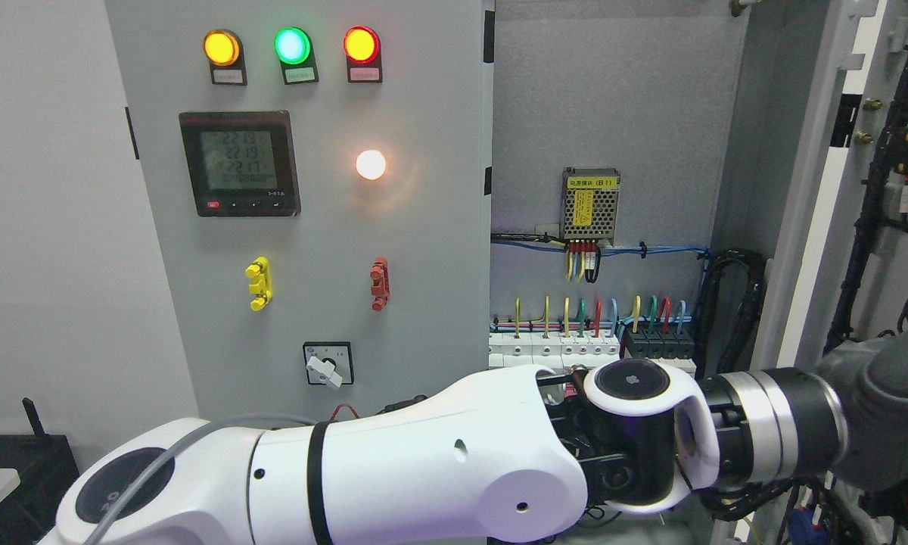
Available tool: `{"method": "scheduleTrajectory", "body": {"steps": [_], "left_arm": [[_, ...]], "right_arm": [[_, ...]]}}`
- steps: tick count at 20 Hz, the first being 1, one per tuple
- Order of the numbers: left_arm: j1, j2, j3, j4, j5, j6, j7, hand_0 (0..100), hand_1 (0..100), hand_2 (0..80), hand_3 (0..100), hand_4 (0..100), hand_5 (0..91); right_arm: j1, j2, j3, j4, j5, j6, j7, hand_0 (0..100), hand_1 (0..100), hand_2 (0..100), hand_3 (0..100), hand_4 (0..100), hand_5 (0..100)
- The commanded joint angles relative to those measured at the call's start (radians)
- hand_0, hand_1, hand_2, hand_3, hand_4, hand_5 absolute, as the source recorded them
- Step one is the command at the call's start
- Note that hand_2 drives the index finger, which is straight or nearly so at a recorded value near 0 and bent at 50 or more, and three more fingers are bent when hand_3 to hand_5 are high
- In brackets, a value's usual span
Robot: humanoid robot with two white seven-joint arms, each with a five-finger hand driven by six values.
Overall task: Open door with both hands
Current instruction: 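Extend the left arm to push the door fully open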
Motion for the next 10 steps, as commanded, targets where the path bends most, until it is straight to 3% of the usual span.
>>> {"method": "scheduleTrajectory", "body": {"steps": [1,10], "left_arm": [[0.000,-0.017,0.002,-0.023,0.000,0.006,0.008,0,0,0.0,0,0,0.0],[0.016,-0.011,0.005,-0.020,-0.002,0.009,0.005,0,0,0.0,0,0,0.0]], "right_arm": [[0.000,0.000,0.000,0.000,0.000,-0.001,0.000,38,0,0,0,0,0],[0.000,0.000,0.000,0.000,0.000,-0.001,0.000,38,0,0,0,0,0]]}}
